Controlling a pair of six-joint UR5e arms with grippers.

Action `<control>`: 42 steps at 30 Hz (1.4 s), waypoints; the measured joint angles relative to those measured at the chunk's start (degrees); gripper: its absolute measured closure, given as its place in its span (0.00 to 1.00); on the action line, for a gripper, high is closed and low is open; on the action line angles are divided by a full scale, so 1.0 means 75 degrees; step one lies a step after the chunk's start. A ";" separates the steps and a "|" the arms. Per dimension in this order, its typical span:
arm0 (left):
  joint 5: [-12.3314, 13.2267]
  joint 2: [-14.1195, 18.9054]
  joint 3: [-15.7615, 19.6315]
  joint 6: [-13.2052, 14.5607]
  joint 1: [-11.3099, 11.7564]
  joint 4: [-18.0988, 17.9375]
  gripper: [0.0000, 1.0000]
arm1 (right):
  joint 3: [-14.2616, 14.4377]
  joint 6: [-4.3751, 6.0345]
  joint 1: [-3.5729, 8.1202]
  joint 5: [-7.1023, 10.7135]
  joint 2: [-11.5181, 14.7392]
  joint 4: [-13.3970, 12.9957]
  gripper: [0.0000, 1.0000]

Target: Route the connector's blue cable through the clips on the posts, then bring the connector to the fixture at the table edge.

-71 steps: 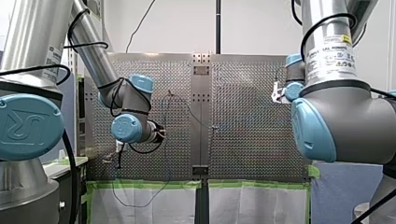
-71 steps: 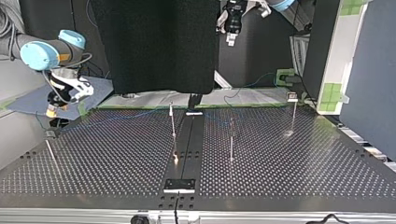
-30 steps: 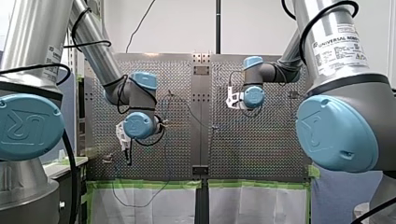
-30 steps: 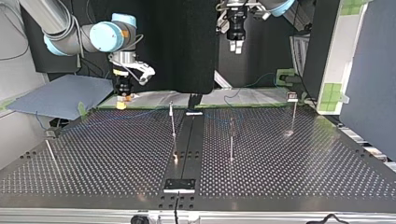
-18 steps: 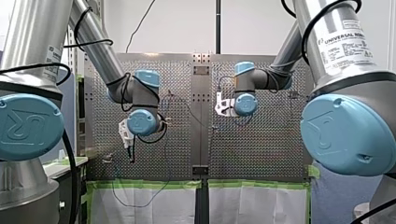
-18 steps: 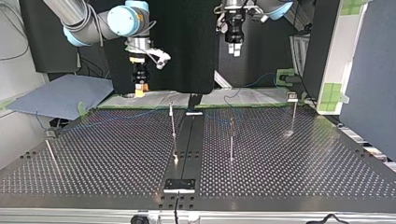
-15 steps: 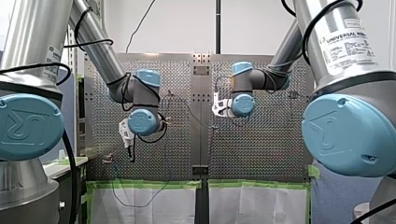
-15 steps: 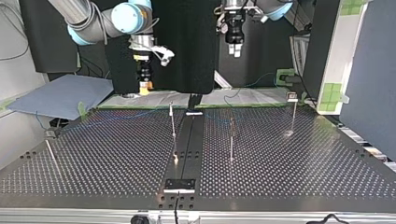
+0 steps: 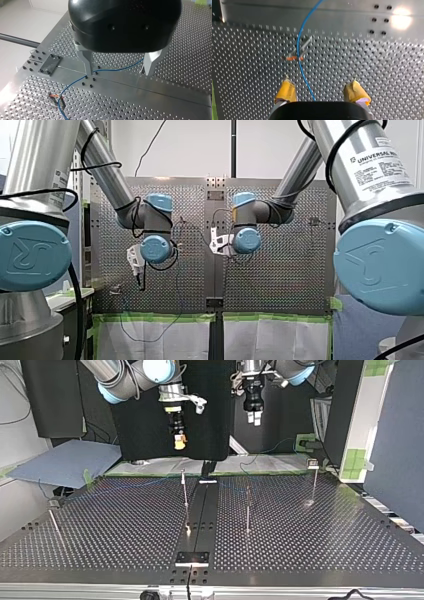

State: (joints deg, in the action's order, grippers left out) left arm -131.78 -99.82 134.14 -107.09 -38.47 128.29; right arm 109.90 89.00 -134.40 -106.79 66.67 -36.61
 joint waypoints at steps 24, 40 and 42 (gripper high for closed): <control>-0.0006 -0.0004 -0.0027 0.1073 0.0178 0.0380 0.00 | 0.0005 -0.0374 -0.0737 -0.0619 -0.0018 0.0297 0.00; 0.0197 -0.0005 -0.0030 0.1042 0.0253 0.0332 0.00 | 0.0008 -0.0392 -0.0732 -0.1254 -0.0022 0.0062 0.00; 0.0205 -0.0006 -0.0030 0.1044 0.0258 0.0321 0.00 | 0.0010 -0.0398 -0.0731 -0.1254 -0.0022 0.0033 0.00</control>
State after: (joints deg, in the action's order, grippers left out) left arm -130.25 -99.86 133.91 -99.26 -36.53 130.70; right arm 109.97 86.01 -139.89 -116.20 66.50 -36.37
